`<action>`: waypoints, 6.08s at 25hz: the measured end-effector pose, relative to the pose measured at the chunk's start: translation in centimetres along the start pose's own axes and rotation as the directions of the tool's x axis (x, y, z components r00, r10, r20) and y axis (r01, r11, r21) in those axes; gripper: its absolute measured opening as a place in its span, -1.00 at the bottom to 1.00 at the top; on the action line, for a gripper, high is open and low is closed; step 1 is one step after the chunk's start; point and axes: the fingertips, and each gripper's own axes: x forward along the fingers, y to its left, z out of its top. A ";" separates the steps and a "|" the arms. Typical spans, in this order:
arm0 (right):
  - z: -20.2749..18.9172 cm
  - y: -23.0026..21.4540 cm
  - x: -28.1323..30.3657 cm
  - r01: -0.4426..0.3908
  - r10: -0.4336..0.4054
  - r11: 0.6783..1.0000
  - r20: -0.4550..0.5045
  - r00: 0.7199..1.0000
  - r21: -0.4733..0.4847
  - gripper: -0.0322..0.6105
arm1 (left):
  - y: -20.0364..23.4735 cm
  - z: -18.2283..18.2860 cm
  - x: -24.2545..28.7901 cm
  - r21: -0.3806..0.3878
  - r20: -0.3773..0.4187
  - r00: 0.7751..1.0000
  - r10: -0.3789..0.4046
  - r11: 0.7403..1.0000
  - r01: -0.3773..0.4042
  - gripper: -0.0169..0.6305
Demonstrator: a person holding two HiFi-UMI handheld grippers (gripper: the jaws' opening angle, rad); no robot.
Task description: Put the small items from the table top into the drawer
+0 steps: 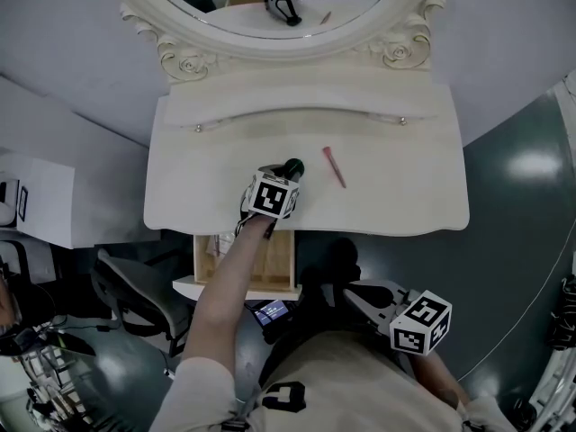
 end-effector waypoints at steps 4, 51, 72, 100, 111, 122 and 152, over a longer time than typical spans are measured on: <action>0.1 -0.1 -0.1 0.005 -0.005 1.000 0.007 1.000 0.004 -0.81 | 0.0 0.0 0.0 -0.005 0.004 1.000 -0.001 1.000 0.001 -0.48; 0.2 0.2 -0.5 0.032 -0.031 0.999 0.014 0.999 -0.013 -0.81 | -0.7 1.4 -3.2 0.001 0.097 0.995 0.005 1.000 -0.005 -0.77; -0.2 3.1 0.1 0.031 -0.029 0.996 0.019 0.999 -0.078 -0.81 | -0.8 2.0 -8.5 -0.004 0.192 0.981 0.004 1.000 -0.003 -0.77; -1.6 9.4 3.1 -0.005 0.000 0.972 -0.025 1.000 -0.234 -0.81 | 1.9 -0.6 -18.6 -0.026 0.326 0.944 0.057 0.998 -0.051 -0.77; -2.3 11.4 4.4 -0.012 0.001 0.961 -0.041 0.999 -0.276 -0.81 | 2.9 -2.6 -20.9 -0.057 0.359 0.931 0.070 0.997 -0.053 -0.77; -1.9 11.1 4.1 -0.020 0.000 0.954 -0.066 0.998 -0.298 -0.81 | 2.9 -4.1 -21.3 -0.094 0.351 0.932 0.091 0.994 -0.062 -0.77; 2.1 7.1 1.2 -0.206 0.157 0.902 -0.158 0.975 -0.378 -0.81 | 0.3 -8.9 -28.2 -0.307 0.312 0.882 0.354 0.916 -0.259 -0.77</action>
